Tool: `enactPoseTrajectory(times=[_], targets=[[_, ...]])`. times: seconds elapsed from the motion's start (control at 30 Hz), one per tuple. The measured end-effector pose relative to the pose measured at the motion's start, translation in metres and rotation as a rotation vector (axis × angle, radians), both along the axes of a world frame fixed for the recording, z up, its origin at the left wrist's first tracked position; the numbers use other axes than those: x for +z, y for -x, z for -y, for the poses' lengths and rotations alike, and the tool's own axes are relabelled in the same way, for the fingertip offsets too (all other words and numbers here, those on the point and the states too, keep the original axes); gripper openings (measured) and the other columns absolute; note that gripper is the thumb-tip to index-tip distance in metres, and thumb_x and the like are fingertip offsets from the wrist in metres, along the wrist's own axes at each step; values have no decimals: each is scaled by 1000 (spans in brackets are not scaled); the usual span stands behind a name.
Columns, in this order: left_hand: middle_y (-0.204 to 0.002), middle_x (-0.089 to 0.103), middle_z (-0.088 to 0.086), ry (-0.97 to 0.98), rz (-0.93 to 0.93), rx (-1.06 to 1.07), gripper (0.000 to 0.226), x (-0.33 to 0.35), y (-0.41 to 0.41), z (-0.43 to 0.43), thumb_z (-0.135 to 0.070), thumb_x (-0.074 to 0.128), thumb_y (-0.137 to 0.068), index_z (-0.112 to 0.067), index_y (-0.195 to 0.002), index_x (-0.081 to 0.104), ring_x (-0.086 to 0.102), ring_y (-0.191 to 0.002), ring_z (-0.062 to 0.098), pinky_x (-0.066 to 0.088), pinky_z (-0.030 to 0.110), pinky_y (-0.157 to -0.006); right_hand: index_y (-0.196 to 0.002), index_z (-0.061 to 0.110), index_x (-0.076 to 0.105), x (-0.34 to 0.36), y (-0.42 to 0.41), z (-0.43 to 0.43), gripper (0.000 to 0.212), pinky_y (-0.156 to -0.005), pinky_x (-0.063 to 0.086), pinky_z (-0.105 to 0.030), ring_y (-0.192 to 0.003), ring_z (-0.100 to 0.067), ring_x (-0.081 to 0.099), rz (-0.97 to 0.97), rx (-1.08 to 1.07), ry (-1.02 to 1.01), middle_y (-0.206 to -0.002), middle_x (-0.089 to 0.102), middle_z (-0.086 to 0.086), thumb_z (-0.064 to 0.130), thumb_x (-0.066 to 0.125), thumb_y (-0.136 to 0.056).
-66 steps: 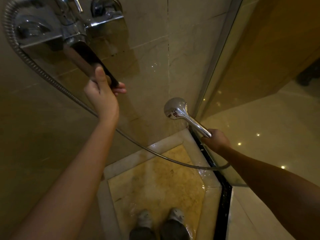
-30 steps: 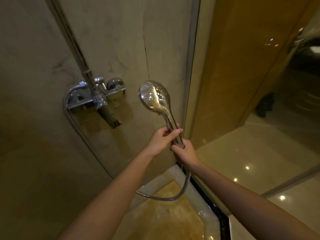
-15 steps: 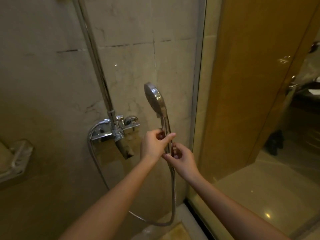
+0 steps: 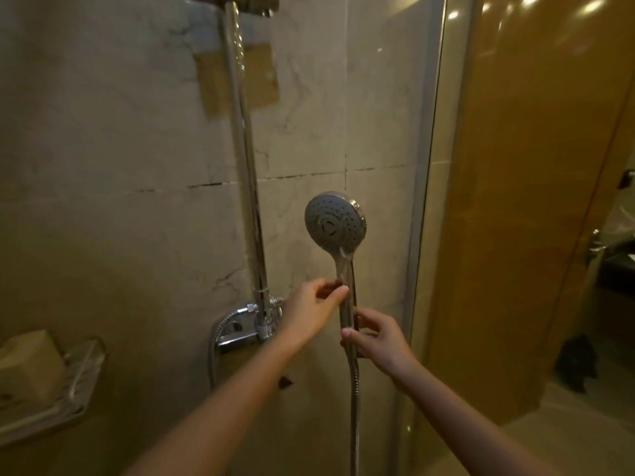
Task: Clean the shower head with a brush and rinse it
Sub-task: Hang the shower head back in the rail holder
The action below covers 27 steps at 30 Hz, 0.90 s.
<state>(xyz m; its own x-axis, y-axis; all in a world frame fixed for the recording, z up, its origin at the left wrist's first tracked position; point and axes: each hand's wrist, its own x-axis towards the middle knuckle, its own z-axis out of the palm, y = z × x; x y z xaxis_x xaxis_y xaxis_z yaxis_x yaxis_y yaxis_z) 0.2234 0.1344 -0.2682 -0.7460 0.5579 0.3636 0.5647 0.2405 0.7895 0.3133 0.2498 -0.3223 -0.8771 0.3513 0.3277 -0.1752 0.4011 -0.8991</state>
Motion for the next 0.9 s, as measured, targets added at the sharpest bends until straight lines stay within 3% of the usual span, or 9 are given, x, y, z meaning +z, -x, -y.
enactPoseTrajectory(times=[0.07, 0.2, 0.23, 0.3, 0.43, 0.57, 0.67, 0.77, 0.9], targets=[[-112, 64, -8, 3, -128, 50, 32, 16, 17, 21, -33, 55, -90, -21, -119, 60, 58, -105, 5, 47, 23, -91, -100, 22, 66, 20, 7, -2, 12, -63, 56, -18, -82, -8, 71, -9, -4, -8, -91, 70, -1, 18, 66, -89], [-108, 65, -7, -100, -512, 222, 23, 70, 51, 76, -21, 55, -91, -19, -112, 64, 59, -99, 4, 40, 5, -81, -93, 16, 65, 70, 26, -8, 4, -71, 61, -31, -83, -10, 72, -21, -8, -23, -89, 71, -5, 19, 63, -91], [-108, 66, -5, -111, -612, 270, 24, 86, 63, 87, -24, 52, -90, -19, -110, 65, 60, -99, 8, 39, 9, -84, -93, 16, 65, 85, 31, -9, 5, -73, 61, -33, -84, -11, 72, -30, 0, -29, -89, 71, -5, 19, 63, -91], [-119, 64, 0, -77, -786, 384, 34, 121, 88, 107, -32, 46, -88, -20, -115, 62, 59, -110, 19, 40, 31, -94, -96, 13, 65, 119, 39, -12, 8, -75, 61, -35, -86, -13, 72, -42, 25, -44, -91, 71, -6, 19, 62, -91], [-154, 30, 3, 160, -1003, 654, 57, 188, 138, 130, -36, 51, -88, -21, -141, 37, 23, -143, 25, 15, 53, -112, -103, 8, 64, 192, 56, -16, 16, -71, 61, -31, -88, -16, 72, -68, 78, -59, -97, 71, -9, 19, 60, -92], [-160, 8, -1, 364, -1092, 718, 62, 229, 176, 136, -45, 39, -93, -29, -148, 18, -1, -147, 22, -5, 58, -111, -109, 10, 63, 262, 76, -12, 18, -78, 61, -40, -90, -20, 73, -128, 85, -22, -102, 71, -10, 18, 58, -93], [-160, 4, 0, 442, -1140, 746, 66, 221, 203, 140, -52, 31, -92, -32, -149, 6, -15, -145, 15, -21, 49, -109, -113, 8, 61, 309, 90, -9, 21, -81, 59, -44, -92, -22, 72, -175, 88, 22, -106, 70, -11, 17, 57, -94], [-158, 15, 3, 432, -1206, 786, 66, 213, 210, 137, -51, 26, -87, -25, -148, 21, -4, -147, 19, -16, 46, -112, -124, 7, 56, 350, 104, -13, 32, -76, 60, -39, -94, -23, 72, -212, 112, 54, -110, 68, -13, 14, 57, -94], [-158, 18, 2, 407, -1249, 810, 66, 214, 213, 136, -50, 26, -88, -23, -148, 24, 0, -147, 19, -9, 48, -113, -133, 5, 50, 398, 120, -17, 42, -68, 61, -35, -94, -23, 72, -241, 105, 94, -110, 68, -14, 15, 58, -93]])
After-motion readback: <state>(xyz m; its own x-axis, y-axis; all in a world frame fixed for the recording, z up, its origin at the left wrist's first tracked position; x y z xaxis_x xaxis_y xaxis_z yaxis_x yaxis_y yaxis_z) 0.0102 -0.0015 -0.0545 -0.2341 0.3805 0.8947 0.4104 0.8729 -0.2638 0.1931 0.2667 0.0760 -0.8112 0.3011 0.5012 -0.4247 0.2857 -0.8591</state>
